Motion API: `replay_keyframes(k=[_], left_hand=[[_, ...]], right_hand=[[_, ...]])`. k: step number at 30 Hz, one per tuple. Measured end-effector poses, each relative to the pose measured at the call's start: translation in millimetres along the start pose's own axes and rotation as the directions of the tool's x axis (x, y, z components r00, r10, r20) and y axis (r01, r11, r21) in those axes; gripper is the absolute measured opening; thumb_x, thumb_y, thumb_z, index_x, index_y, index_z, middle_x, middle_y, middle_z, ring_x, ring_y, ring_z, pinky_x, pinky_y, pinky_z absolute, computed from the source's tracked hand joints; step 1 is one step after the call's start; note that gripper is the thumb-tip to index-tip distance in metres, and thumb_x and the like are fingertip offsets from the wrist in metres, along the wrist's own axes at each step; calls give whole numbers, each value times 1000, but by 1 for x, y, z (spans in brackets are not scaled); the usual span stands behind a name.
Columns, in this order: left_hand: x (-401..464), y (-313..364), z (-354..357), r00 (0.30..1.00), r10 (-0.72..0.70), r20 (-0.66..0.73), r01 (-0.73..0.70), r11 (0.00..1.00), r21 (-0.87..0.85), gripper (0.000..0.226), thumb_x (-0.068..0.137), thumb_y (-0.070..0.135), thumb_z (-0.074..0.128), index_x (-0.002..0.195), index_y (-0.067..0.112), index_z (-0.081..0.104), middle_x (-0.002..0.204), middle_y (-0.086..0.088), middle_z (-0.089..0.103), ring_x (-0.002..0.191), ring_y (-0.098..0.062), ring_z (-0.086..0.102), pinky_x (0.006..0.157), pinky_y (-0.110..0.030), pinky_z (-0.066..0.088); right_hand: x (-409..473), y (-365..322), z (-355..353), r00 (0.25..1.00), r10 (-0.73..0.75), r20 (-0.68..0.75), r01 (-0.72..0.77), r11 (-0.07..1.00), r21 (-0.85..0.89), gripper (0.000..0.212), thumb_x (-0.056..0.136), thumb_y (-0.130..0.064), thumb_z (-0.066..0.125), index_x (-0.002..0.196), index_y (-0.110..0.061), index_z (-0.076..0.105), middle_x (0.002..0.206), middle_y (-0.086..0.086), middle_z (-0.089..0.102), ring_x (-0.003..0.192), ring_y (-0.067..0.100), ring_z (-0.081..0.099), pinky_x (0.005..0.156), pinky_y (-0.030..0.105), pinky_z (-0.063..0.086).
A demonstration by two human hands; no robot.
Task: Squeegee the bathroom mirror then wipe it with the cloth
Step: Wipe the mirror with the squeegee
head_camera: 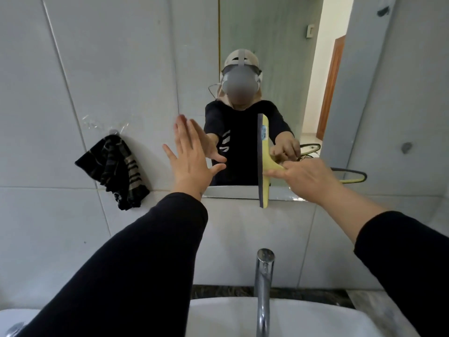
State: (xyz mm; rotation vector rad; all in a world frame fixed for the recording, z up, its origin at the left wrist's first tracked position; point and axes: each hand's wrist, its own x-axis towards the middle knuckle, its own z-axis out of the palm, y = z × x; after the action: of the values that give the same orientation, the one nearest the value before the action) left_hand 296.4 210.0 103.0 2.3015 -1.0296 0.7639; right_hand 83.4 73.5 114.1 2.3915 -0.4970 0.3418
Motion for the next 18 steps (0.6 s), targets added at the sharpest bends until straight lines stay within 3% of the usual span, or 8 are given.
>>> replay_keyframes(k=[4, 7, 11, 15, 18], left_hand=[[1, 36, -2, 963, 262, -65, -258, 964, 72, 121, 73, 60, 69, 151, 17, -11, 158, -14, -21, 146, -32, -15, 114, -60, -2], [5, 53, 1, 931, 361, -46, -355, 929, 105, 116, 71, 50, 76, 153, 21, -2, 160, -13, -14, 147, -31, -11, 114, -57, -2], [10, 69, 8, 923, 381, -51, -373, 920, 123, 103, 76, 35, 73, 152, 21, 5, 160, -13, -7, 148, -32, -7, 115, -58, 8], [11, 74, 14, 938, 344, -26, -340, 934, 112, 110, 75, 36, 76, 152, 21, -1, 160, -13, -12, 147, -32, -12, 117, -58, 11], [11, 72, 14, 938, 347, -20, -342, 932, 122, 111, 77, 38, 75, 152, 21, -4, 160, -12, -15, 147, -31, -15, 117, -57, 11]], right_hand=[[1, 4, 3, 1000, 9, -25, -9, 1000, 16, 58, 100, -13, 30, 142, -53, 25, 103, -4, 63, 76, 21, 61, 53, 31, 37], [-1, 10, 9, 999, 12, -29, -11, 1000, 21, 58, 100, -13, 30, 141, -54, 26, 101, -4, 63, 80, 21, 63, 54, 31, 38], [-22, 31, 15, 999, 49, 12, -49, 999, -1, 64, 98, -9, 29, 141, -56, 24, 101, -5, 63, 69, 22, 59, 48, 28, 37], [-43, 46, 8, 994, 89, 70, -87, 996, -27, 66, 98, -7, 30, 143, -55, 18, 117, -5, 61, 66, 18, 43, 40, 25, 19], [-45, 49, 10, 993, 91, 75, -89, 995, -38, 66, 98, -8, 30, 143, -55, 19, 112, -5, 62, 66, 17, 43, 41, 25, 18]])
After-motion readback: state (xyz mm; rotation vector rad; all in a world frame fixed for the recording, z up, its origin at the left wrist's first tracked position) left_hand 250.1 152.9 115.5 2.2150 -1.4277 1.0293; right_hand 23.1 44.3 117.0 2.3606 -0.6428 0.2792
